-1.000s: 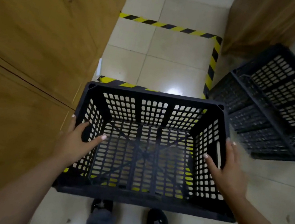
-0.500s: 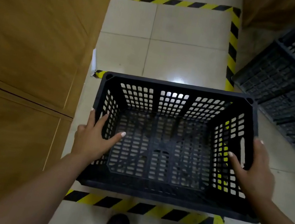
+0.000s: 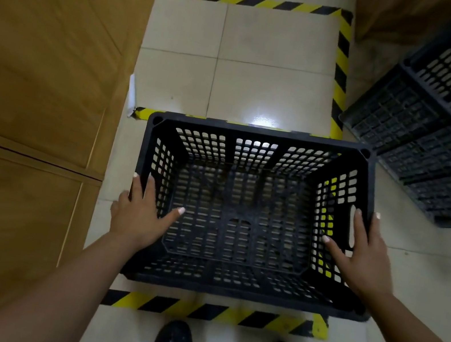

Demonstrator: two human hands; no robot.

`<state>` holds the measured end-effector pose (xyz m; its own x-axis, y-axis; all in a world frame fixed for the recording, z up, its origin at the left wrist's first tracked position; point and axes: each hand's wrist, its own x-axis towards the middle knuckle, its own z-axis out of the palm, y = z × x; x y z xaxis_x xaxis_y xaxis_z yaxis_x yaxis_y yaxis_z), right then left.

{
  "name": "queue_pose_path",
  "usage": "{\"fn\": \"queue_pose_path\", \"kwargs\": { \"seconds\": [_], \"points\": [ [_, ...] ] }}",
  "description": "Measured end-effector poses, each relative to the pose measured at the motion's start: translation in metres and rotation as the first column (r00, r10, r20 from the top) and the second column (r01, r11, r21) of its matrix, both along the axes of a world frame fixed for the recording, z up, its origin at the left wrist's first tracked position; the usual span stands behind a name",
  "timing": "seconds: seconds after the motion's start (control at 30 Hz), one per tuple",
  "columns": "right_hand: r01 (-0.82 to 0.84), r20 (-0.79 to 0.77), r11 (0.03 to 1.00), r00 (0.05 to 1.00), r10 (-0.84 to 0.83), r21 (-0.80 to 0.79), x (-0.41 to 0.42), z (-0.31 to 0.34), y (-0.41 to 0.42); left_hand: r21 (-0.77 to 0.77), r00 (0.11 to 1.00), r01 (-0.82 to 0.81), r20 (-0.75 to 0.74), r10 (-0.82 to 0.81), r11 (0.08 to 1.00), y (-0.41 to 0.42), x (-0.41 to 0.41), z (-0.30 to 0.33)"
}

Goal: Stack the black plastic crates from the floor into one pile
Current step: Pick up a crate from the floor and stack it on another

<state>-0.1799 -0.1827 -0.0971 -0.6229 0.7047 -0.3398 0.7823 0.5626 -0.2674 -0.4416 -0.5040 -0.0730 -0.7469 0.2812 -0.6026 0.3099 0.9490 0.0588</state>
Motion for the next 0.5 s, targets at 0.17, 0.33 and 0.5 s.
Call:
{"fn": "queue_pose_path", "kwargs": {
  "seconds": [0.17,0.33,0.5],
  "points": [
    [-0.11,0.019,0.993,0.994,0.11,0.029,0.001,0.07,-0.005,0.186,0.999,0.045,0.017,-0.049,0.981,0.034,0.033,0.069],
    [-0.127,-0.054,0.992,0.99,0.127,0.013,0.013,0.179,-0.014,0.337,0.983,0.163,0.028,-0.183,0.927,0.078,0.076,0.172],
    [0.007,-0.1,0.999,0.995,-0.004,0.033,0.057,0.275,-0.009,0.435,0.947,0.291,-0.002,-0.322,0.852,0.128,0.111,0.267]
  ]
}}
